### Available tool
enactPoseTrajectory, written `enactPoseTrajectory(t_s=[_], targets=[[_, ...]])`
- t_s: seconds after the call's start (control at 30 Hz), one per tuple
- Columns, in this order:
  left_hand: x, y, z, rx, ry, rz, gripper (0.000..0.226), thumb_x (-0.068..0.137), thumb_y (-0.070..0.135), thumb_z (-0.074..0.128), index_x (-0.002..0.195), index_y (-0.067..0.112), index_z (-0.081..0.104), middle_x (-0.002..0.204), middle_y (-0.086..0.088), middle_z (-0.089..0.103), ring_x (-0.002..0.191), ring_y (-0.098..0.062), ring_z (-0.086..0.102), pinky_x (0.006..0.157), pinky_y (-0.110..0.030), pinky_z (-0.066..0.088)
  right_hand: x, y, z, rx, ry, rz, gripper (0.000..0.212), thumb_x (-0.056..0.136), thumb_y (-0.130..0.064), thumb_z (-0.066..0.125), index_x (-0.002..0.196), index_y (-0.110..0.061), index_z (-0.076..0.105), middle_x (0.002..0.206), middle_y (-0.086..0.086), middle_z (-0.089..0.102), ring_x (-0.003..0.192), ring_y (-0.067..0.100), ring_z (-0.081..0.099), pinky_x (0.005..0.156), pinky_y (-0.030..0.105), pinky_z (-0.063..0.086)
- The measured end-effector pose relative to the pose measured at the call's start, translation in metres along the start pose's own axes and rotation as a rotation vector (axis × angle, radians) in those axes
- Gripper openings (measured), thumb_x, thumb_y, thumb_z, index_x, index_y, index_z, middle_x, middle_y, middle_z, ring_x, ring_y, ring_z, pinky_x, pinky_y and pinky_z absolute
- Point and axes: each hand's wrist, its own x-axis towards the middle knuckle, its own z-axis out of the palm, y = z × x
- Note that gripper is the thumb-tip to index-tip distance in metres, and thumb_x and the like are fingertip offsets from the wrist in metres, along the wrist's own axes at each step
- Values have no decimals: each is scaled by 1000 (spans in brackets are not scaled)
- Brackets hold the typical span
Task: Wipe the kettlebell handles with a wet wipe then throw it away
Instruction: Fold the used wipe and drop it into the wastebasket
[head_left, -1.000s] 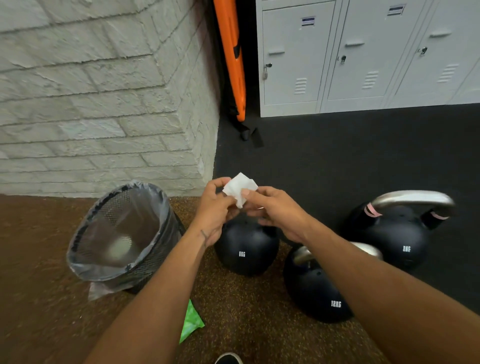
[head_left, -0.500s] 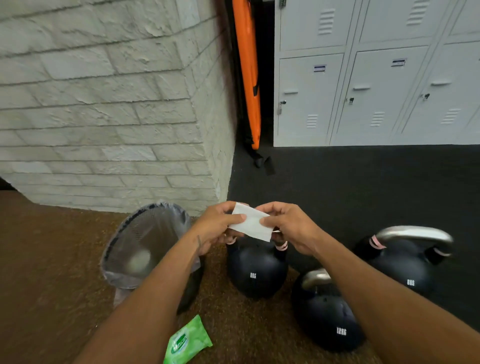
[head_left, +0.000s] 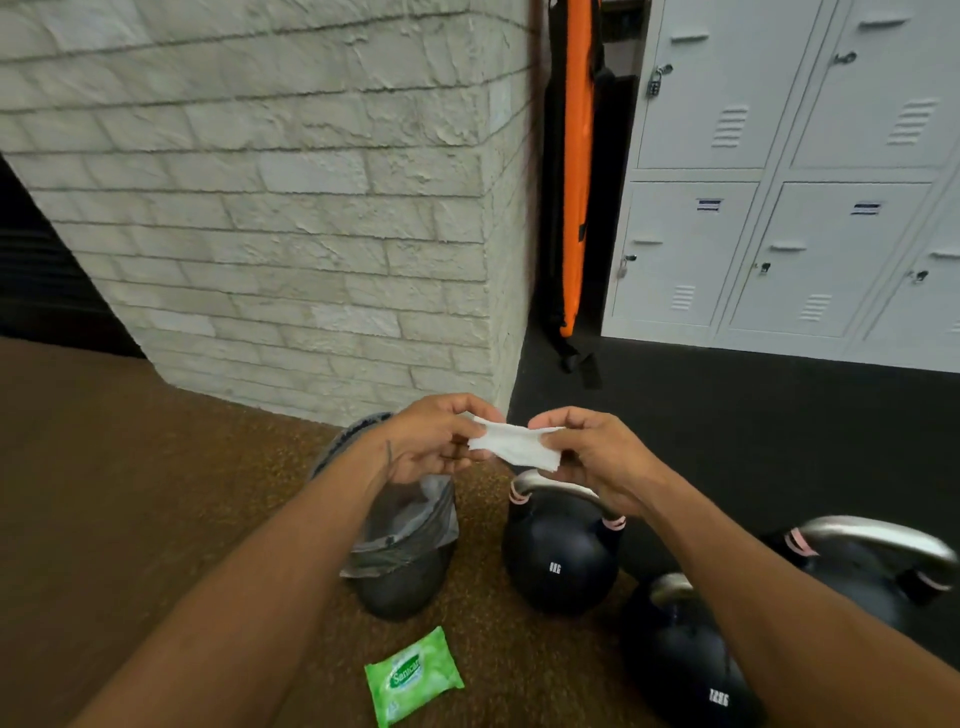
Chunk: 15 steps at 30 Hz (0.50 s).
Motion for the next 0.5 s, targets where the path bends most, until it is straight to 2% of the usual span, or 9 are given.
enactPoseTrajectory(t_s=[0.1, 0.17, 0.23, 0.37, 0.5], targets=[[-12, -7, -12, -77, 9, 21, 20, 96, 0, 56, 92, 14, 70, 86, -6, 73, 71, -11, 67, 56, -18, 54, -5, -1, 15, -2, -35, 53, 21, 96, -13, 56, 107, -13, 73, 106, 15, 72, 88, 25, 69, 79, 42, 60], [-19, -14, -22, -111, 9, 24, 20, 95, -2, 56, 93, 12, 70, 92, -8, 72, 82, -15, 67, 69, -24, 58, -8, -1, 24, 12, -65, 99, 23, 93, -24, 61, 110, -12, 73, 102, 15, 73, 85, 27, 67, 74, 39, 60], [-27, -21, -32, -144, -12, 15, 17, 93, 0, 56, 95, 10, 71, 99, -10, 73, 91, -18, 69, 78, -29, 59, -9, -1, 33, -39, -85, 111, 24, 94, -26, 63, 109, -10, 71, 98, 15, 72, 83, 26, 65, 69, 34, 60], [-43, -35, -42, -189, -12, 9, 12, 89, 11, 68, 100, 11, 73, 101, -7, 76, 91, -16, 73, 74, -27, 58, -3, 6, 50, -122, -107, 97, 12, 92, -4, 65, 103, -7, 68, 93, 13, 66, 76, 19, 61, 59, 27, 61], [-49, -58, -56, -134, 72, 18, 31, 85, -7, 70, 110, 12, 68, 99, -6, 72, 88, -16, 72, 67, -25, 61, 11, 18, 68, -198, -127, 88, 20, 87, 7, 65, 98, -10, 65, 98, 12, 66, 79, 19, 66, 56, 24, 58]])
